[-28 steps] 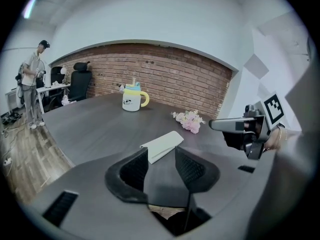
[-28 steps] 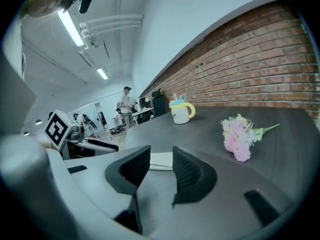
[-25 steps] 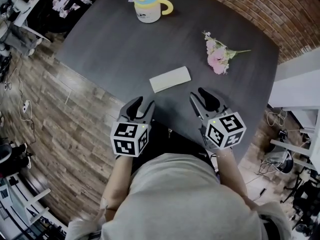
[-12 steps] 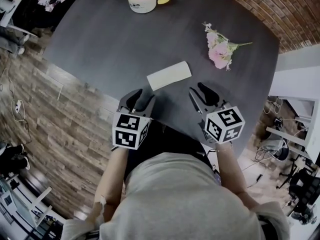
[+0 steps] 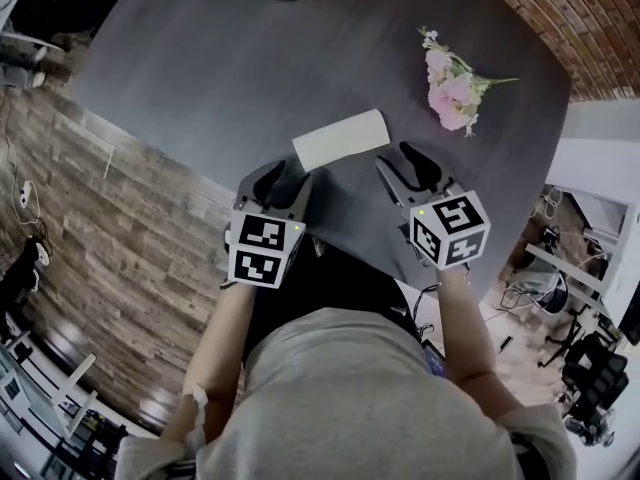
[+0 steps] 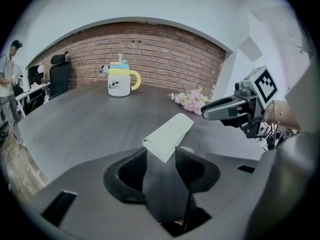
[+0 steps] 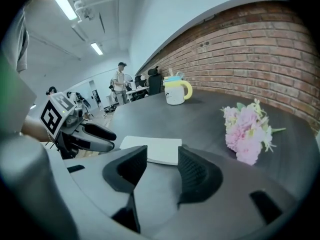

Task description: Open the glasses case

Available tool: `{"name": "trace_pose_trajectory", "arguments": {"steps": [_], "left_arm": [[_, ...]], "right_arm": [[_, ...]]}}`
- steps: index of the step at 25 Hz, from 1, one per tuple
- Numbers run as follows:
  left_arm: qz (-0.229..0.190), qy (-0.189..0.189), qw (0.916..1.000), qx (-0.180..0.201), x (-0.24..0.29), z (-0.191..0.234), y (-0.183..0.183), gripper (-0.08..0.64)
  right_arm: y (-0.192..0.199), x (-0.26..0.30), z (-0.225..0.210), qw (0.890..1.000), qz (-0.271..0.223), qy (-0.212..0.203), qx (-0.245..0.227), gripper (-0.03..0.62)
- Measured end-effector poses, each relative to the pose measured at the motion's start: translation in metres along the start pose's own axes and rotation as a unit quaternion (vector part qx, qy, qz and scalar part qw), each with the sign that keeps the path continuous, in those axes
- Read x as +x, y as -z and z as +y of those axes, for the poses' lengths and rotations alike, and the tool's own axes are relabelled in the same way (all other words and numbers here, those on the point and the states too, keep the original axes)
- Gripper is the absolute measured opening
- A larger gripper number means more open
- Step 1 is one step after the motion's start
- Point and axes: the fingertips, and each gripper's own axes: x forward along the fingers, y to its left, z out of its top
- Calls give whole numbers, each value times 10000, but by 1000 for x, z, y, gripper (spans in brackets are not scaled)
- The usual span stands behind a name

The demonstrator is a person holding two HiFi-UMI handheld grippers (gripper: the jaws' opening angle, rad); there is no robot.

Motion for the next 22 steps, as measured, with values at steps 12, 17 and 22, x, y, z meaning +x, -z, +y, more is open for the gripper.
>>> {"name": "trace_pose_trajectory", "arguments": {"steps": [12,17,22], "left_arm": [[221,160,9996,42,21,-1,9,187],[236,108,9997,-39,25,0,11,164],[237,83,9997,1,27,-2,11,140]], "right_arm": [[23,31,-13,9977,593,-40,-334,195],[28,40,-15,9963,675,-52,-534,205],[29,42,-16,9961,662,-86,-573,207]]}}
